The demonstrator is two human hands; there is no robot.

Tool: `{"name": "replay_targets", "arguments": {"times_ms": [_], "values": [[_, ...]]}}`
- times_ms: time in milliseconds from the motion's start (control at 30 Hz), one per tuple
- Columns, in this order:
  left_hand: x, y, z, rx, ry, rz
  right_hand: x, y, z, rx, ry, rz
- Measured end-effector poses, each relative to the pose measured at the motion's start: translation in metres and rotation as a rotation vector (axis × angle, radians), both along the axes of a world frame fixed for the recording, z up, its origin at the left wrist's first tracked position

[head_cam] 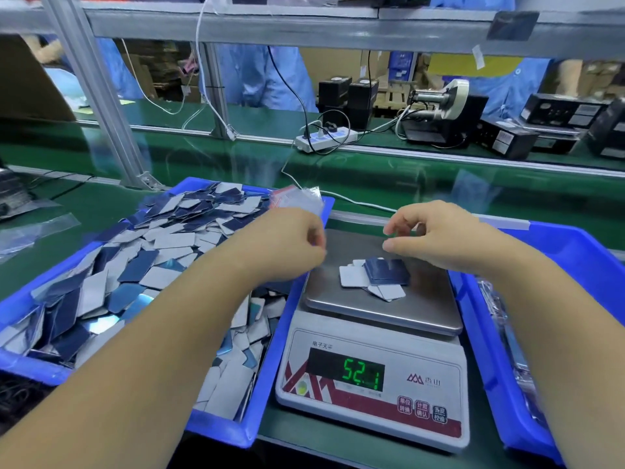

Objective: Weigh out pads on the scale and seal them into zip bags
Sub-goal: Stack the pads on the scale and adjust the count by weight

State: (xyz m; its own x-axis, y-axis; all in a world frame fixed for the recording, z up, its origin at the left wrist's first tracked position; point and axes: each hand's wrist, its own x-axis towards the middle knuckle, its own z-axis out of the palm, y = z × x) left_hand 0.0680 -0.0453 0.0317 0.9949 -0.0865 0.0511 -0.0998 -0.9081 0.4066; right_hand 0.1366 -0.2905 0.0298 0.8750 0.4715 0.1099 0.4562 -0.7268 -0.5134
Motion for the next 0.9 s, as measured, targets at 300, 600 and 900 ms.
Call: {"name": "replay_targets", "arguments": {"times_ms": [300, 600, 900], "values": [[0.023, -0.047, 0.012, 0.193, 0.318, -0.281, -0.013, 0.004, 0.008, -0.185, 0.181, 0.100], [0.033, -0.046, 0.006, 0.073, 0.280, -0.297, -0.015, 0.010, 0.006, -0.121, 0.212, 0.105], [0.027, -0.040, -0.011, -0.239, 0.137, -0.357, -0.017, 0.016, 0.006, -0.026, 0.216, 0.129]]}}
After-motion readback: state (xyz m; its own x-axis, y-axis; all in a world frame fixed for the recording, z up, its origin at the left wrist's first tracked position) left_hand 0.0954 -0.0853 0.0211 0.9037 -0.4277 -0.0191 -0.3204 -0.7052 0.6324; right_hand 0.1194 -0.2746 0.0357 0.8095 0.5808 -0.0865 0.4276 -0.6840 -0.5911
